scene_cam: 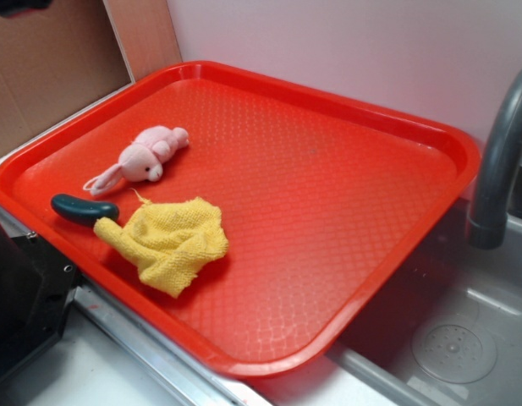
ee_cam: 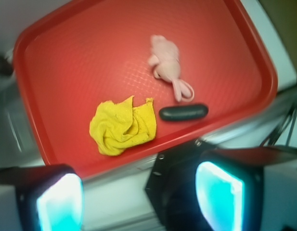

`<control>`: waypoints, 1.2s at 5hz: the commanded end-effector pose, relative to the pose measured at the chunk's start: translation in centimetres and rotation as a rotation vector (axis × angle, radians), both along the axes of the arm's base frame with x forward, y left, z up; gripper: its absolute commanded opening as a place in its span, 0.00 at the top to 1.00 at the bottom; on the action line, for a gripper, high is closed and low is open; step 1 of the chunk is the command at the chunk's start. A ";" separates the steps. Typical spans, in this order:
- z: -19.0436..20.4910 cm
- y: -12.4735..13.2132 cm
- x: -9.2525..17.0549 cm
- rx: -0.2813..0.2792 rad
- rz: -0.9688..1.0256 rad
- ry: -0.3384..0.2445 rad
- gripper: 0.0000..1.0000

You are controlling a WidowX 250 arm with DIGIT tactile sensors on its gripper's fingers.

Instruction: Grab the plastic pickle.

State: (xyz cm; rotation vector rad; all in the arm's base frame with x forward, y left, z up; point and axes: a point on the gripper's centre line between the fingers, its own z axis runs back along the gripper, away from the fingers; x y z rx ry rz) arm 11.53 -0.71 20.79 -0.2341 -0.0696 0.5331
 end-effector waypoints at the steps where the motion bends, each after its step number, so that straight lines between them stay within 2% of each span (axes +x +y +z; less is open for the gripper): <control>1: -2.6 0.5 0.1 -0.048 0.501 -0.006 0.00; 2: -5.1 0.2 -0.1 -0.122 0.751 0.004 0.00; 3: -7.3 0.6 1.1 -0.121 1.003 0.024 0.00; 4: -9.6 1.2 1.7 -0.101 1.216 0.026 0.00; 6: -12.8 2.9 2.3 -0.023 1.290 0.058 0.00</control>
